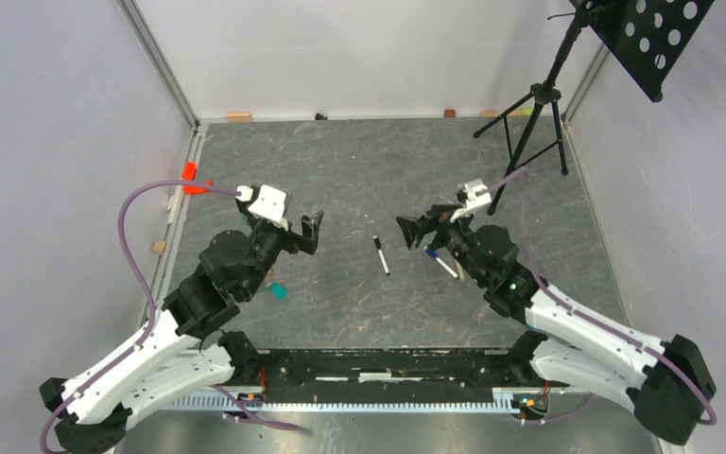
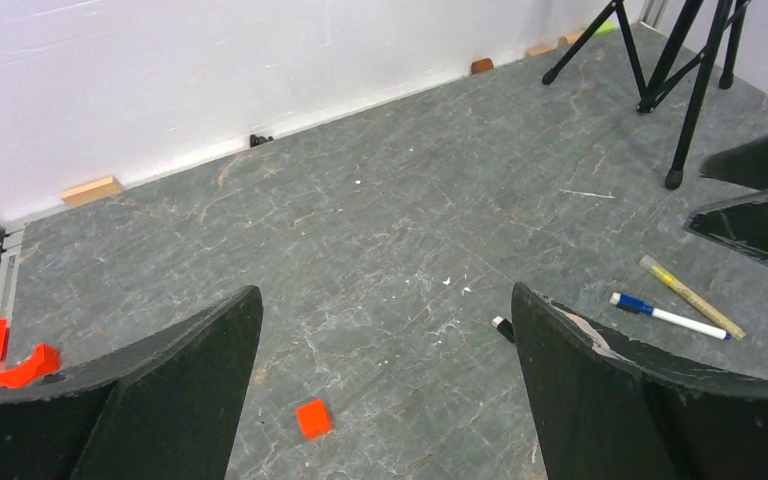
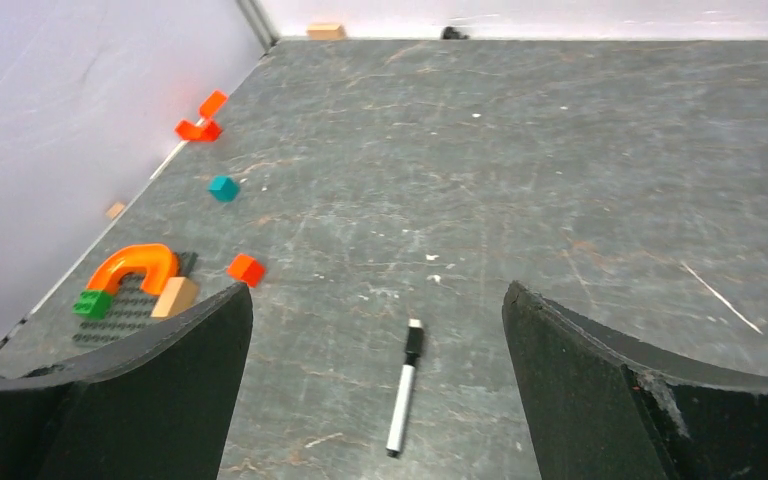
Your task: Insert the pens into the pen caps
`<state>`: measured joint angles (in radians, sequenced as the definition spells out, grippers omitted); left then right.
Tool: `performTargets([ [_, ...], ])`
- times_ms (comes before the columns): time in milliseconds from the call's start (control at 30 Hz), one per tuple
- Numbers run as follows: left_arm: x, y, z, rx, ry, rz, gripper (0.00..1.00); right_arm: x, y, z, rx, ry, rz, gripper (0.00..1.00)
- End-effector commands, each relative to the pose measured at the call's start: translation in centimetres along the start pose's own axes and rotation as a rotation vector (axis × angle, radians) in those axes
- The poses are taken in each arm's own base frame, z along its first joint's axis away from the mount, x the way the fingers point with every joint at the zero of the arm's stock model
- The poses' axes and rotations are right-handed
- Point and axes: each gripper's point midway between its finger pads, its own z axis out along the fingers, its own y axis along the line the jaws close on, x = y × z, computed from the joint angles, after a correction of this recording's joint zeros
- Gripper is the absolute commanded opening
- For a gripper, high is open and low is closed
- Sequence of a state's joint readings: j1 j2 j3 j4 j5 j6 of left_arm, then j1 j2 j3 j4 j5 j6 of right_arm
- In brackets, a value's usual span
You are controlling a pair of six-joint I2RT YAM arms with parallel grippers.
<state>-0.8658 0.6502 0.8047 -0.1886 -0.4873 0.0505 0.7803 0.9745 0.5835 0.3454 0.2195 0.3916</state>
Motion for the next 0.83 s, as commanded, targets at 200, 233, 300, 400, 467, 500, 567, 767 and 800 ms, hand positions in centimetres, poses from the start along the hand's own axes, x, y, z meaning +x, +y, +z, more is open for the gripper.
performTargets([
  [200,-0.1,-0.2,0.3,0.013,-0.004,0.040,1.00,-1.7,-2.4,-2.7,0.074,-0.140,-0.026,0.98],
  [233,-0.1,-0.3,0.3,0.016,-0.004,0.040,1.00,-1.7,-2.5,-2.8,0.077,-0.138,-0.025,0.98],
  [300,-0.2,-0.3,0.3,0.017,-0.005,0.038,1.00,-1.7,-2.6,-2.9,0.080,-0.136,-0.028,0.98],
  [400,-0.2,-0.4,0.3,0.021,-0.006,0.036,1.00,-1.6,-2.7,-3.0,0.083,-0.132,-0.031,0.98],
  [467,-0.3,-0.4,0.2,0.025,-0.007,0.035,1.00,-1.6,-2.7,-3.2,0.084,-0.132,-0.033,0.98],
  [500,-0.3,-0.4,0.2,0.026,-0.007,0.034,1.00,-1.5,-2.8,-3.2,0.083,-0.132,-0.032,0.98],
  [567,-0.3,-0.5,0.2,0.029,-0.008,0.033,1.00,-1.6,-2.7,-3.3,0.081,-0.128,-0.042,0.98],
  [767,-0.5,-0.5,0.0,0.034,-0.015,0.028,1.00,-1.3,-1.9,-2.8,0.045,-0.082,-0.074,0.98],
  [800,-0.6,-0.4,0.0,0.034,-0.018,0.027,1.00,-1.2,-1.9,-2.7,0.043,-0.080,-0.078,0.98],
])
